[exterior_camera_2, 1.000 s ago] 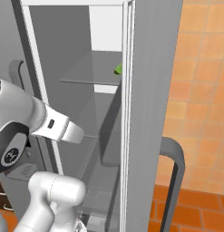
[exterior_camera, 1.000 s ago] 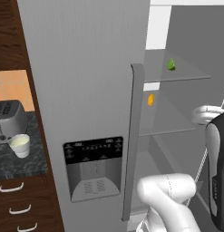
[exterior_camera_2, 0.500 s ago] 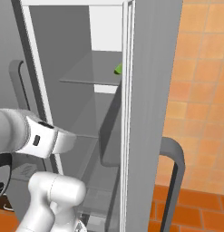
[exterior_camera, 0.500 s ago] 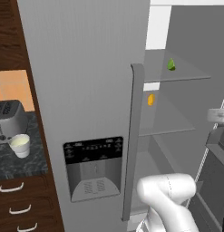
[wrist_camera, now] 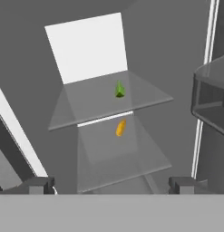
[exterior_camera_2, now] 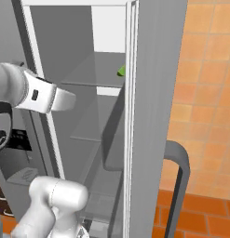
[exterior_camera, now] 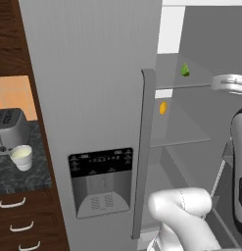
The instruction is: Grab a lemon wedge from the fridge and one ice cube from the ice bowl, and put them in the glass of lemonade.
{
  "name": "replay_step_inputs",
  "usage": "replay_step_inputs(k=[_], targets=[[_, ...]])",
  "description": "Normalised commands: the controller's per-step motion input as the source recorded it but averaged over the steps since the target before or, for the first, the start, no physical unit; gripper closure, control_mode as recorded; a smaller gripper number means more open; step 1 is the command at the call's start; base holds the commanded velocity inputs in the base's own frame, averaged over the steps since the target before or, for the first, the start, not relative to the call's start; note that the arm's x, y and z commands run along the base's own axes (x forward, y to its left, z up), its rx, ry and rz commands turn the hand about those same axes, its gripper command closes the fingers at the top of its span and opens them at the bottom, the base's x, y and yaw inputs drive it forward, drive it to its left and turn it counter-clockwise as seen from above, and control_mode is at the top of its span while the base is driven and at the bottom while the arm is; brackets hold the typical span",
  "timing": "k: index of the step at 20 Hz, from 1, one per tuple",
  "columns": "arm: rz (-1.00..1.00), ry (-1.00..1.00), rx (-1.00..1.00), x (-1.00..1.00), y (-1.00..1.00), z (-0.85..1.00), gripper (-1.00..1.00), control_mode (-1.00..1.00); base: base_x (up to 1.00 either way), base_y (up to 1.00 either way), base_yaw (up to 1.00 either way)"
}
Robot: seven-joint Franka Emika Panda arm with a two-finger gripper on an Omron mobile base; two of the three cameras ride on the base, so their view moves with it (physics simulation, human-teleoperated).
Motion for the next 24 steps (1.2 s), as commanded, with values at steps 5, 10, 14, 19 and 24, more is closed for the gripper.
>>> replay_step_inputs(k=[5, 10, 14, 19, 24], targets=[[0.03, 0.14, 0.08, 0.99, -0.08, 0.36, -1.00, -1.00, 0.00, 0.00, 0.00], [0.00, 0.03, 0.00, 1.00, -0.07, -0.65, -1.00, -1.00, 0.00, 0.00, 0.00], [0.00, 0.16, 0.00, 1.00, -0.28, -0.55, -1.00, -1.00, 0.00, 0.00, 0.00], [0.00, 0.02, 0.00, 1.00, -0.37, -0.23, -1.00, -1.00, 0.00, 0.00, 0.00], [0.00, 0.00, -0.05, 0.24, -0.30, 0.16, -1.00, -1.00, 0.00, 0.00, 0.00]])
